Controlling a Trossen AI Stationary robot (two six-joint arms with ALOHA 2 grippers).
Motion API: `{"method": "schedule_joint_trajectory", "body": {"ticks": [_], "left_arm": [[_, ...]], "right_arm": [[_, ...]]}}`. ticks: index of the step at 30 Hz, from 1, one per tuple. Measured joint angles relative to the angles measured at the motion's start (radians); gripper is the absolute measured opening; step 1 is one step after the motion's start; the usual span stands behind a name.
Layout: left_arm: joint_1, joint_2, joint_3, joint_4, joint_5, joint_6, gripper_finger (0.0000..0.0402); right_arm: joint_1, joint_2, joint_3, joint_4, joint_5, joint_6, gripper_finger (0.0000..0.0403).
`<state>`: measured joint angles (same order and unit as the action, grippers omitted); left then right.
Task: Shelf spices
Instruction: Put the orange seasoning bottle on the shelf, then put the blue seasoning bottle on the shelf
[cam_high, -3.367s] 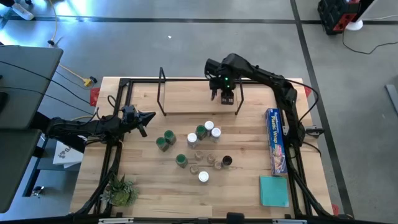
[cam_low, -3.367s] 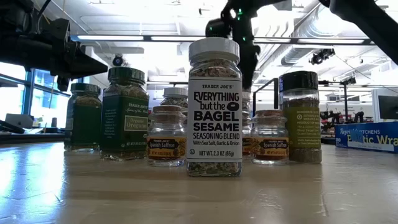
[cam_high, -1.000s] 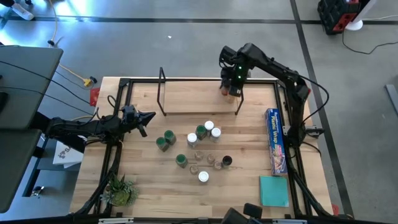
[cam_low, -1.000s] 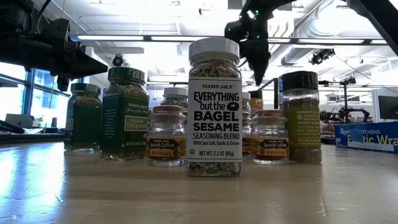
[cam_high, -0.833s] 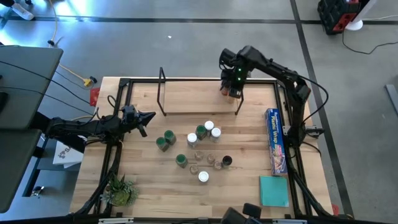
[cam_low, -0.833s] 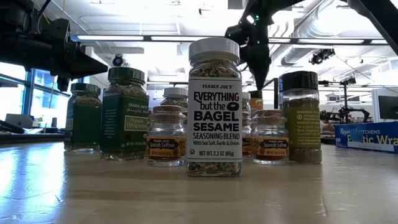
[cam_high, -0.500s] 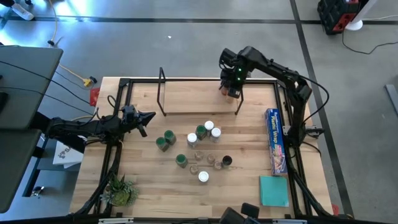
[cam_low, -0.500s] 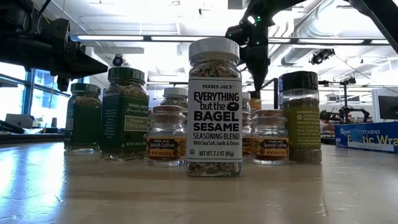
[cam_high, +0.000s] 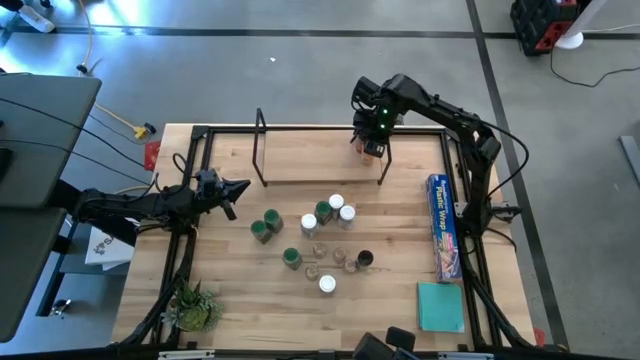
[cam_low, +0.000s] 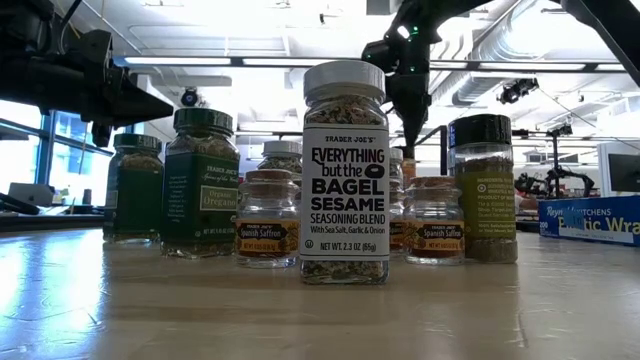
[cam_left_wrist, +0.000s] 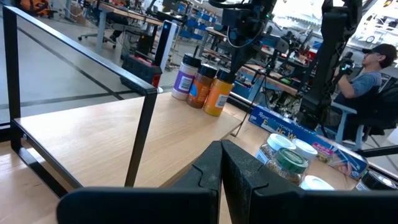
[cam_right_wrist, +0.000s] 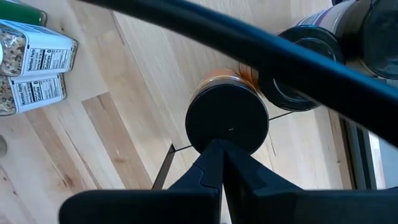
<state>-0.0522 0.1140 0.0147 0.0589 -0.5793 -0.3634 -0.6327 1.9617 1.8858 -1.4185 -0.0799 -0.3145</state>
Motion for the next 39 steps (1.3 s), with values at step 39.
{"method": "schedule_joint_trajectory", "body": {"ticks": [39], "left_arm": [[0.0, 0.0, 0.0, 0.0, 0.0, 0.0, 0.0005]], "right_arm": [[0.032, -0.174, -0.004, 0.03, -0.17, 0.114, 0.0]]}}
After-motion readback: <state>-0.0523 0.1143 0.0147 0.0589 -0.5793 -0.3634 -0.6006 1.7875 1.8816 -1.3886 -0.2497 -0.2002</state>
